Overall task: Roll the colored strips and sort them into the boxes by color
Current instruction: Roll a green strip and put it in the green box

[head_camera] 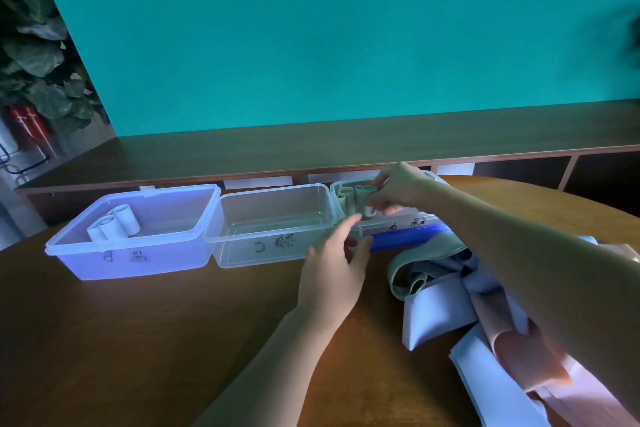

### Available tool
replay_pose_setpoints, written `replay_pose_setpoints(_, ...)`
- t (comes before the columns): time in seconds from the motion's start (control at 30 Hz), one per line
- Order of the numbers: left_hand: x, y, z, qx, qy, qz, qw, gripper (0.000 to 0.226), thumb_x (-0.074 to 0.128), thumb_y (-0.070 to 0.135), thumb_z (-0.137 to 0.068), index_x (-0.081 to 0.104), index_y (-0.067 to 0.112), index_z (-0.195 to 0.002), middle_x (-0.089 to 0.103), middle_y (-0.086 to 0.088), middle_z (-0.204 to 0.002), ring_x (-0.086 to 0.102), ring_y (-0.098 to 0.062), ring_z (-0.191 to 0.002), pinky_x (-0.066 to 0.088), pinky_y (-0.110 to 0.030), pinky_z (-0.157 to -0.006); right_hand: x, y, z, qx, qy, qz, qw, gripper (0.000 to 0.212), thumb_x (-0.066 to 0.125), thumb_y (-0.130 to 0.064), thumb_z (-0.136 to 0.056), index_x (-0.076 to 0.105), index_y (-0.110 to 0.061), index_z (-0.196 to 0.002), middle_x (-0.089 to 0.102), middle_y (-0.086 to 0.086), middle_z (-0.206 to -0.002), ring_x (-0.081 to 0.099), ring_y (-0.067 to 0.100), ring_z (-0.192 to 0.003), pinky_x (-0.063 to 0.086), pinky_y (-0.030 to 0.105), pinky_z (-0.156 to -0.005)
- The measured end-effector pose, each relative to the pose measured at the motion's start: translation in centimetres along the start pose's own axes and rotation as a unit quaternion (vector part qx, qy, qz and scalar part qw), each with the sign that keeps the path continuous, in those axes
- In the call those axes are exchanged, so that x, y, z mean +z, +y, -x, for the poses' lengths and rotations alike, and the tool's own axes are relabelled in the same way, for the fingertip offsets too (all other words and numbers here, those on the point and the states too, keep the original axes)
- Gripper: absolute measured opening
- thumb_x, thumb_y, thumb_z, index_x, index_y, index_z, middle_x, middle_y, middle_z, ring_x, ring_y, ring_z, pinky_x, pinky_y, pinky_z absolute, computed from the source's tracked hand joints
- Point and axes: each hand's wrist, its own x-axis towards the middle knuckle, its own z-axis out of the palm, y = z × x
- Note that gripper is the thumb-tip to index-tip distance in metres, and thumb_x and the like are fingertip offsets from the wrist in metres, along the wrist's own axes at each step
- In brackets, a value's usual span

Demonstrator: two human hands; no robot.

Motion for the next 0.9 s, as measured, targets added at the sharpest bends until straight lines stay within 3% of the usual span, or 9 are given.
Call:
replay_pose_setpoints(0.07, 0.0, 0.1, 0.0, 0.001, 0.001, -0.005, 1.000, 0.048, 0.060, 0.038, -0.097, 0.054, 0.026, -0.143, 0.071, 0.013, -0.109, 0.066, 0.000, -0.084, 0.055, -0.013, -0.068, 0.1, -0.1, -0.1, -0.004, -0.002, 0.005, 1.000, 0.020, 0.083, -0.014, -0.083, 0.072, -0.007, -0.099, 0.077, 0.010, -0.078, 0.077, 0.024, -0.077, 0.064, 0.035, -0.076)
replay_pose_setpoints(0.23, 0.0, 0.0, 0.0, 0.002, 0.001, -0.001, 1.000, 0.047, 0.062, 0.037, -0.097, 0.055, 0.026, -0.142, 0.071, 0.012, -0.112, 0.066, 0.000, -0.087, 0.053, -0.008, -0.069, 0.2, 0.2, -0.2, -0.011, 0.036, 0.027, 0.999, 0.021, 0.084, -0.021, -0.082, 0.075, -0.005, -0.093, 0.077, 0.006, -0.074, 0.077, 0.017, -0.070, 0.061, 0.022, -0.063)
replay_pose_setpoints(0.4, 0.0, -0.1, -0.1, 0.001, 0.003, -0.005, 1.000, 0.047, 0.061, 0.038, -0.097, 0.055, 0.026, -0.142, 0.071, 0.012, -0.108, 0.067, -0.001, -0.086, 0.056, -0.013, -0.069, 0.4, 0.1, -0.2, -0.025, 0.039, 0.046, 0.998, 0.026, 0.084, -0.024, -0.083, 0.073, -0.003, -0.094, 0.077, 0.009, -0.079, 0.077, 0.020, -0.074, 0.063, 0.027, -0.071)
replay_pose_setpoints(0.53, -0.1, 0.0, 0.0, -0.003, 0.002, -0.004, 1.000, 0.047, 0.061, 0.038, -0.097, 0.055, 0.026, -0.142, 0.071, 0.013, -0.107, 0.066, -0.002, -0.082, 0.053, -0.011, -0.065, 0.4, 0.1, -0.2, -0.030, 0.039, 0.038, 0.998, 0.027, 0.084, -0.019, -0.082, 0.069, -0.004, -0.098, 0.077, 0.009, -0.079, 0.077, 0.021, -0.075, 0.063, 0.027, -0.069)
replay_pose_setpoints(0.7, 0.0, 0.0, 0.0, -0.003, 0.002, -0.005, 1.000, 0.048, 0.062, 0.037, -0.097, 0.055, 0.026, -0.143, 0.072, 0.013, -0.106, 0.066, -0.001, -0.081, 0.053, -0.011, -0.064, -0.1, 0.5, -0.1, -0.038, 0.015, 0.055, 0.998, 0.029, 0.086, -0.020, -0.081, 0.072, -0.003, -0.099, 0.078, 0.010, -0.081, 0.077, 0.024, -0.081, 0.063, 0.039, -0.083)
replay_pose_setpoints(0.8, 0.1, -0.1, 0.0, -0.003, 0.006, -0.005, 1.000, 0.048, 0.061, 0.038, -0.097, 0.054, 0.027, -0.143, 0.072, 0.012, -0.111, 0.067, -0.002, -0.087, 0.055, -0.013, -0.069, -0.4, 0.6, 0.1, -0.039, 0.002, 0.060, 0.997, 0.029, 0.086, -0.021, -0.081, 0.072, -0.005, -0.100, 0.078, 0.008, -0.082, 0.077, 0.019, -0.078, 0.063, 0.030, -0.074)
replay_pose_setpoints(0.9, 0.1, -0.2, 0.0, -0.003, 0.014, -0.004, 1.000, 0.049, 0.060, 0.038, -0.097, 0.052, 0.029, -0.144, 0.070, 0.013, -0.120, 0.067, -0.003, -0.092, 0.056, -0.013, -0.074, -0.7, 0.5, 0.1, -0.036, 0.003, 0.062, 0.997, 0.029, 0.087, -0.020, -0.080, 0.073, -0.005, -0.100, 0.078, 0.008, -0.081, 0.077, 0.019, -0.076, 0.063, 0.031, -0.077)
